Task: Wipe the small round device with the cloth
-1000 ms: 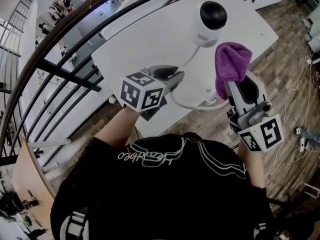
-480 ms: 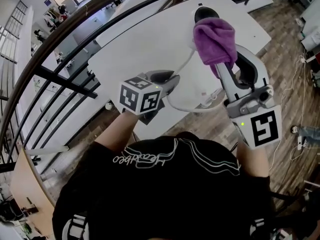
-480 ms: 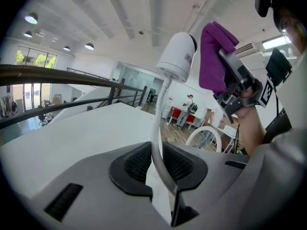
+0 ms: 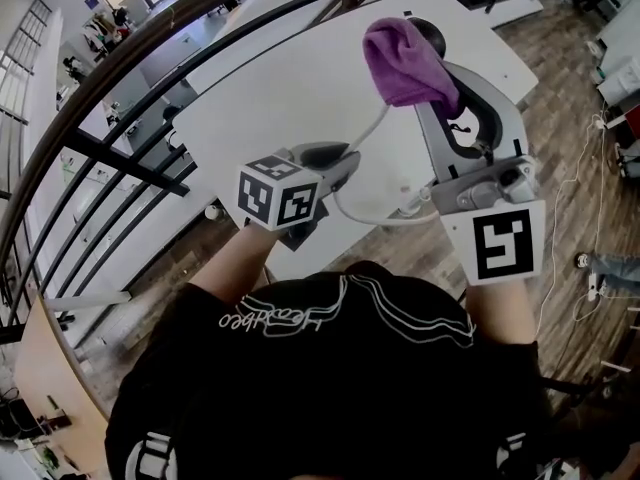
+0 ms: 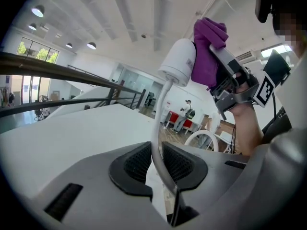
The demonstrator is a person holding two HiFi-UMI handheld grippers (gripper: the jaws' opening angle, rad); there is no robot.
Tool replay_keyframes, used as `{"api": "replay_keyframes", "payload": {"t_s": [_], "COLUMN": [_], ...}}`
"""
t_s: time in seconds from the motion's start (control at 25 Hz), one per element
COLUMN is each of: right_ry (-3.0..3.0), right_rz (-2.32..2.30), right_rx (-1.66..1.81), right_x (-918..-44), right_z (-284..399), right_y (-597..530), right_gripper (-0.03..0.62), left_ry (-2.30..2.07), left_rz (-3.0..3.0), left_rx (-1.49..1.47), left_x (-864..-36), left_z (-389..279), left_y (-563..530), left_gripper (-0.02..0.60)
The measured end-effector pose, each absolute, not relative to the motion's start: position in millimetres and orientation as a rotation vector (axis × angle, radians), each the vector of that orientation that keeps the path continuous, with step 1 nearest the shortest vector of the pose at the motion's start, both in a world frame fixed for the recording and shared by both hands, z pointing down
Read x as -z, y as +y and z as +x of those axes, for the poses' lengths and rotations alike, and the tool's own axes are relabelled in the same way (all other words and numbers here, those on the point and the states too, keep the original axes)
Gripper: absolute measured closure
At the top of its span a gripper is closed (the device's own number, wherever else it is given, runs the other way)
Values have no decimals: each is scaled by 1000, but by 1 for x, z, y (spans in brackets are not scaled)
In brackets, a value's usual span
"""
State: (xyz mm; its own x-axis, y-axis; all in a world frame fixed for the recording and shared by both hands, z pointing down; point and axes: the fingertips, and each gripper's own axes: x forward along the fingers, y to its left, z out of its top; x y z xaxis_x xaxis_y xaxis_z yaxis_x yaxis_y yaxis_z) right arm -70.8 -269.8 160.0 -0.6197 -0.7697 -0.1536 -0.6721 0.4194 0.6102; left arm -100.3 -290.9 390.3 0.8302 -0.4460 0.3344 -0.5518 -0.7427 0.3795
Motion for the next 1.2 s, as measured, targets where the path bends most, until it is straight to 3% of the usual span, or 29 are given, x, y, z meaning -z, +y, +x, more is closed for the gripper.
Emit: {"api": "replay_keyframes", "payload": {"t_s": [1.2], "right_ry": [-2407], "right_rz": [1079], "right_rx": [806], "right_x": [-248], "right_z": [-102], "right_y": [-286], "right_gripper": [528], "left_ry": [-687], "left_rz": [2533], "left_rx": [-239], "left_x": [-390], "left_z": [-103], "left_y": [-294], "left_gripper": [500]}}
